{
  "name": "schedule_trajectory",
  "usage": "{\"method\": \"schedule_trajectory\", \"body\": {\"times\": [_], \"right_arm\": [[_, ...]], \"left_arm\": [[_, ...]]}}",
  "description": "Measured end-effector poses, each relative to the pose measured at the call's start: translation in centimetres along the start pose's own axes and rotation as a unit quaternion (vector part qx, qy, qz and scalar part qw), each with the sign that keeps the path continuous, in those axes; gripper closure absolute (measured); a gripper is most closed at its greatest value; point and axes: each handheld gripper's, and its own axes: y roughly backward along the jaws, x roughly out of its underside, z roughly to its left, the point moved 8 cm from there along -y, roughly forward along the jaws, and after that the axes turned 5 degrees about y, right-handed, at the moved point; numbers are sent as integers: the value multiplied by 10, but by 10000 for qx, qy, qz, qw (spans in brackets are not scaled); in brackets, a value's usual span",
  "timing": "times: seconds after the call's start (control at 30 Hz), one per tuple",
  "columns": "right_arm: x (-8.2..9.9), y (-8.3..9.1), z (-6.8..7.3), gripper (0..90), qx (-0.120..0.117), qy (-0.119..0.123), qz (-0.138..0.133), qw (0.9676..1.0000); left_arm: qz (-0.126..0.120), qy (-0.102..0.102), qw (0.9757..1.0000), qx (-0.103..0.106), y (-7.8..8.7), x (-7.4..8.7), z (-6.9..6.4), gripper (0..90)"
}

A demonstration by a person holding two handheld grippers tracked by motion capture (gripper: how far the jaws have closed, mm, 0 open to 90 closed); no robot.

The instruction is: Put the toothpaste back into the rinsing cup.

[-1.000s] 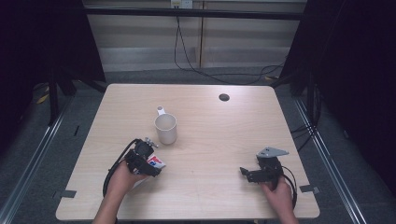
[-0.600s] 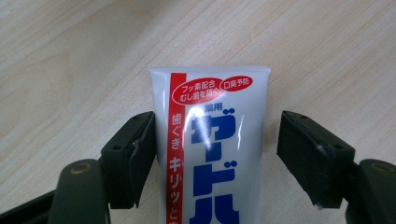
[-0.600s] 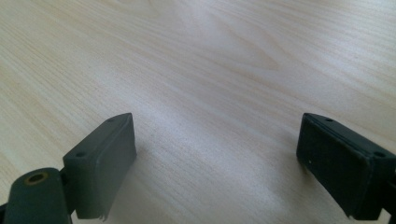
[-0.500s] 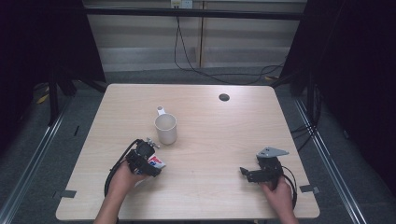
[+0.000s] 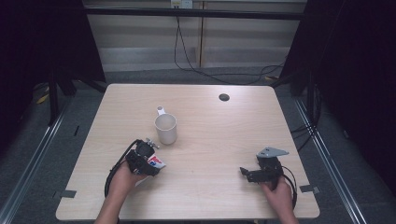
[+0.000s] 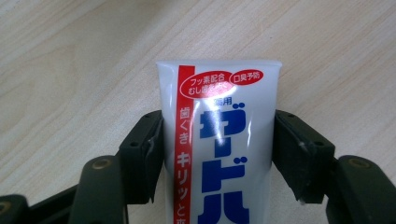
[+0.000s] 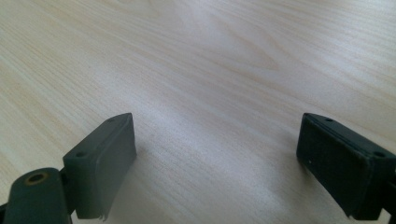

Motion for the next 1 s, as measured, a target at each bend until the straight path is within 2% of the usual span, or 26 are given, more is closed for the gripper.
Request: {"method": "schedule_trajectory", "body": {"times": [0.2, 0.3, 0.33, 0.4, 0.53, 0.63, 0.77, 0.83, 1.0], "right_arm": [[0, 0, 0, 113, 0, 0, 1, 10000], [0, 0, 0, 113, 0, 1, 0, 10000], [0, 0, 0, 114, -2, -1, 2, 10000], [0, 0, 0, 113, -1, 0, 0, 10000], [0, 0, 0, 113, -2, 2, 2, 10000], [0, 0, 0, 113, -3, 1, 2, 10000], [0, 0, 0, 113, 3, -4, 3, 10000], [0, 0, 0, 114, 3, 2, 2, 10000], [0, 0, 0, 113, -1, 2, 0, 10000]], "left_arm": [[7, -40, 9999, -101, 3, -2, -1, 491], [-91, -5, 9999, -106, 9, -2, 1, 572], [-132, 63, 9999, -81, 9, -2, 1, 590], [-123, 95, 9998, -84, 12, -1, 2, 619], [-199, 91, 9997, -53, 16, -3, 3, 635], [-370, 208, 9991, 41, 23, -6, 3, 639], [-402, 158, 9991, 44, 28, -7, 4, 645], [-508, 288, 9982, 142, 32, -7, 5, 647], [-706, 342, 9967, 217, 42, -9, 6, 659]]}}
